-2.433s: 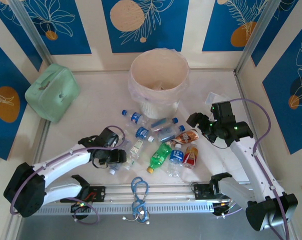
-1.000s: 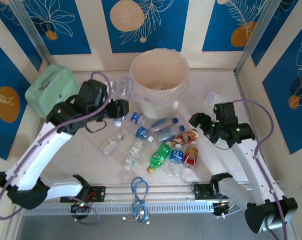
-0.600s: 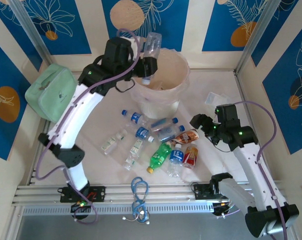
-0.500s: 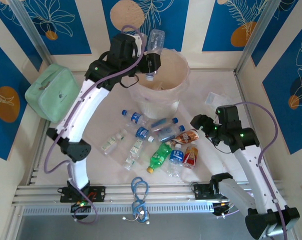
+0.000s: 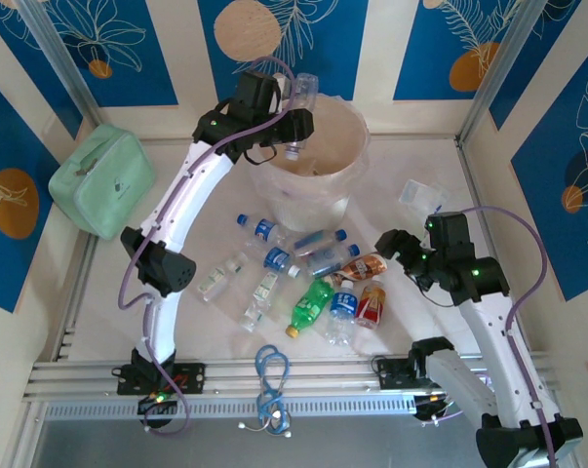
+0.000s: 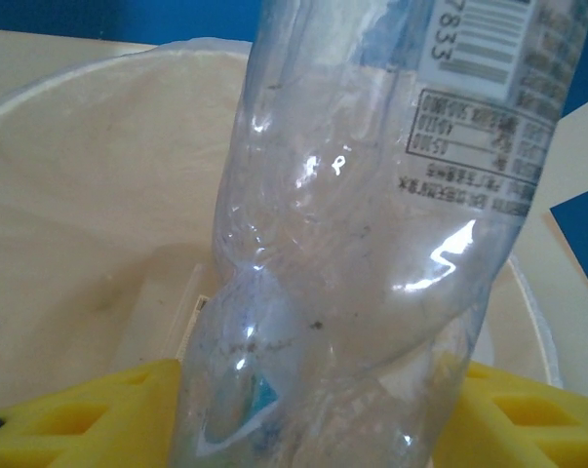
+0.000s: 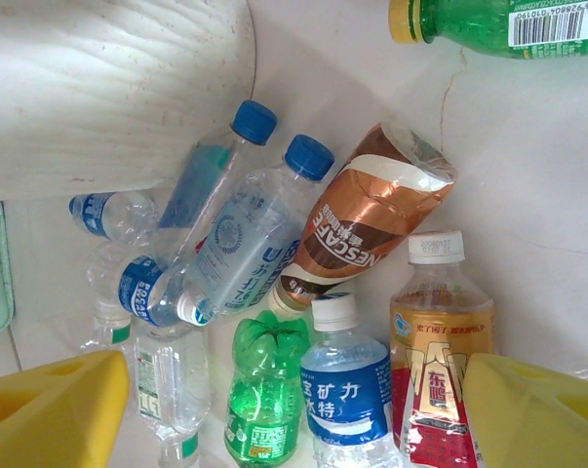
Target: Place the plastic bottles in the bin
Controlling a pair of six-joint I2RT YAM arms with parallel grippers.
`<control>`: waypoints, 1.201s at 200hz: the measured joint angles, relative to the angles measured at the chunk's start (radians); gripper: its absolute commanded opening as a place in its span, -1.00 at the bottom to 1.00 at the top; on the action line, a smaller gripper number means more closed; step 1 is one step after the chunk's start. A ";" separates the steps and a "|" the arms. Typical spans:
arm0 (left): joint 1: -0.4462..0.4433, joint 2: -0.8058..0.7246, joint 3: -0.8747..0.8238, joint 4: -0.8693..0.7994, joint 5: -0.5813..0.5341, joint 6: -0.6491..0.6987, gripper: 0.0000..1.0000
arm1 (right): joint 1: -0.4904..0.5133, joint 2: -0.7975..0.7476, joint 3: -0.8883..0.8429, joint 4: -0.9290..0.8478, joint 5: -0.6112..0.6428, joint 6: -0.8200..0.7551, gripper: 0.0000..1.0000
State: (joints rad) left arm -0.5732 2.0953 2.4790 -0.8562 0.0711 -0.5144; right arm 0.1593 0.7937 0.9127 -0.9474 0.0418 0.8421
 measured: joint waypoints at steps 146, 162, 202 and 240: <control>0.000 -0.103 -0.086 0.011 0.029 -0.003 0.55 | -0.056 0.023 0.019 -0.032 0.004 -0.025 0.80; 0.000 -0.176 -0.142 0.042 0.037 -0.003 0.54 | -0.081 0.050 0.042 -0.034 0.003 -0.041 0.81; 0.000 -0.466 -0.474 0.138 0.041 -0.011 0.53 | -0.165 0.124 0.082 -0.032 -0.002 -0.073 0.82; 0.000 -0.728 -0.842 0.188 0.034 -0.027 0.52 | -0.272 0.216 0.101 -0.006 -0.035 -0.098 0.83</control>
State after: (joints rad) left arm -0.5735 1.3670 1.6367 -0.6678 0.1051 -0.5415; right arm -0.1131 1.0100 1.0138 -0.9531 0.0067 0.7444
